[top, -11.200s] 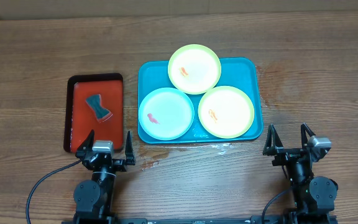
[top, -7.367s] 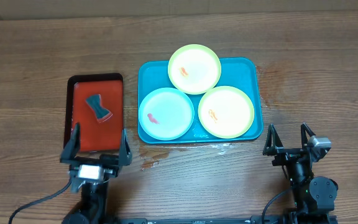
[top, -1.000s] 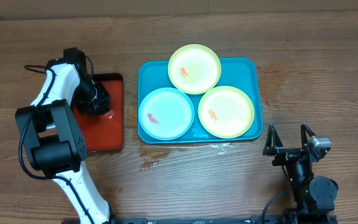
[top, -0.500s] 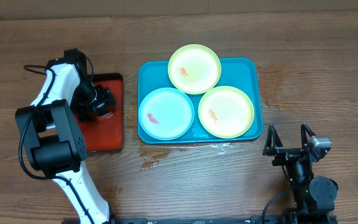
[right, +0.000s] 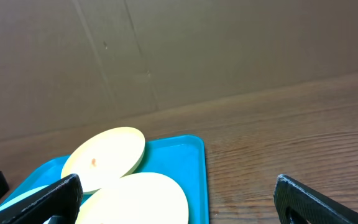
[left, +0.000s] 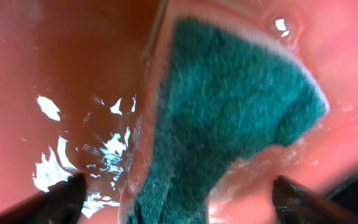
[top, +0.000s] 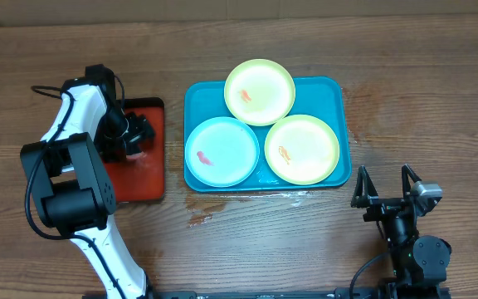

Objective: Clean dirty plates on tray and stack at the side
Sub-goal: 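Lower the left gripper and grasp the green-orange sponge in the red tray, then lift the sponge with the left gripper out of the water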

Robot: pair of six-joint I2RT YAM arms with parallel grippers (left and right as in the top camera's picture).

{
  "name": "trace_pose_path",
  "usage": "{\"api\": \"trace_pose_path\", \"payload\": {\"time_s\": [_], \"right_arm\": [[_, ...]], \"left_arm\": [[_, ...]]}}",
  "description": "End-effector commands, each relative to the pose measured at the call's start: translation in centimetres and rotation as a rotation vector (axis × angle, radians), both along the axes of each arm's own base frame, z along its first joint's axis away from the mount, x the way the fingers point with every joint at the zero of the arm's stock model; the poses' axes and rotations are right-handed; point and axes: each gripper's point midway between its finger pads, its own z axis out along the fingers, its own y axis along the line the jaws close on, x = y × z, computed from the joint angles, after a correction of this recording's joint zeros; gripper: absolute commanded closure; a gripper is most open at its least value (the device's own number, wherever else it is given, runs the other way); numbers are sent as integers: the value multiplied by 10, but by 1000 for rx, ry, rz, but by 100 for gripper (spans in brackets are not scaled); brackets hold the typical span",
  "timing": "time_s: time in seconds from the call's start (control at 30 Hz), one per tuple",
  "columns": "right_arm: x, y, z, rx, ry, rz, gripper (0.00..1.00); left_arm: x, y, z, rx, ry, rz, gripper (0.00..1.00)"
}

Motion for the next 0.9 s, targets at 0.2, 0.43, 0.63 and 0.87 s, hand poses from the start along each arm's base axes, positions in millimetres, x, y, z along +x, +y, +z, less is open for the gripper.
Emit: {"api": "trace_pose_path", "payload": {"time_s": [0.2,0.43,0.63,0.87], "right_arm": [[0,-1,-3,0,0,-7,0],[0,-1,-3,0,0,-7,0],[0,-1,-3,0,0,-7,0],[0,-1,-3,0,0,-7,0]], "left_arm": [[12,12,1,63,-39,-13,28],[17,13,11,64,-49,-34,96],[32,17,67,79,-77,-61,96],[37,18,146,91,-132,-58,96]]}}
